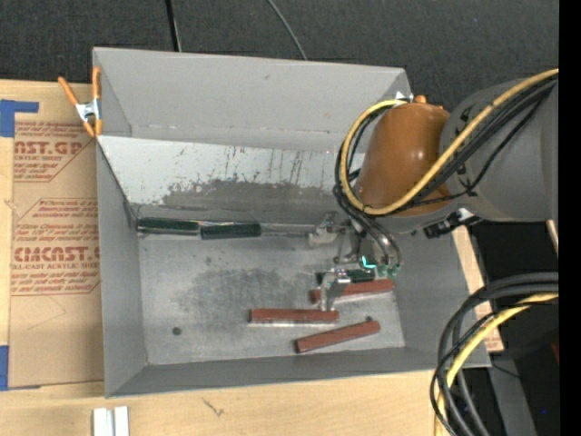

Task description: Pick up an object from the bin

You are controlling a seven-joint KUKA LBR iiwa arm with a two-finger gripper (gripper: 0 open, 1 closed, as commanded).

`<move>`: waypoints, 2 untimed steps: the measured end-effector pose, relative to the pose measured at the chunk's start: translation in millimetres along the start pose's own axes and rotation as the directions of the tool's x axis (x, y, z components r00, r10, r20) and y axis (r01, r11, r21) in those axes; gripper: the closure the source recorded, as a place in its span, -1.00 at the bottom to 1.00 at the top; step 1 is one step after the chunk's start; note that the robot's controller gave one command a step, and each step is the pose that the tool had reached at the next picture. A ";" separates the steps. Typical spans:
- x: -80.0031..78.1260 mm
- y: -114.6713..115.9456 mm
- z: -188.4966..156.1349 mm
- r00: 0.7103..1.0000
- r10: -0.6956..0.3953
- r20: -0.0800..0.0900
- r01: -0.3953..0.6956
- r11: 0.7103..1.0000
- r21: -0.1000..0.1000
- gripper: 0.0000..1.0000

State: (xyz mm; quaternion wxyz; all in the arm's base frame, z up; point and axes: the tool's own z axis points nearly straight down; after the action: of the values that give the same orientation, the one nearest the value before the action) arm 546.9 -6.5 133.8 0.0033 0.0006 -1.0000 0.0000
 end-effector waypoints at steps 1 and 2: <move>-2.0 -0.1 -3.9 1.000 0.000 0.007 0.000 1.000 0.000 -1.00; 38.9 -27.2 58.4 0.999 0.025 0.025 -0.025 1.000 -0.003 1.00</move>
Offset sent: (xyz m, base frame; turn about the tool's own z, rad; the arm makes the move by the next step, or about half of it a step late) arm -0.0451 -0.0291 -0.0638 0.0255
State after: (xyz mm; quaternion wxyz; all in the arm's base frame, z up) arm 507.7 -33.8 75.6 -0.0092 -0.0120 -0.9999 -0.0011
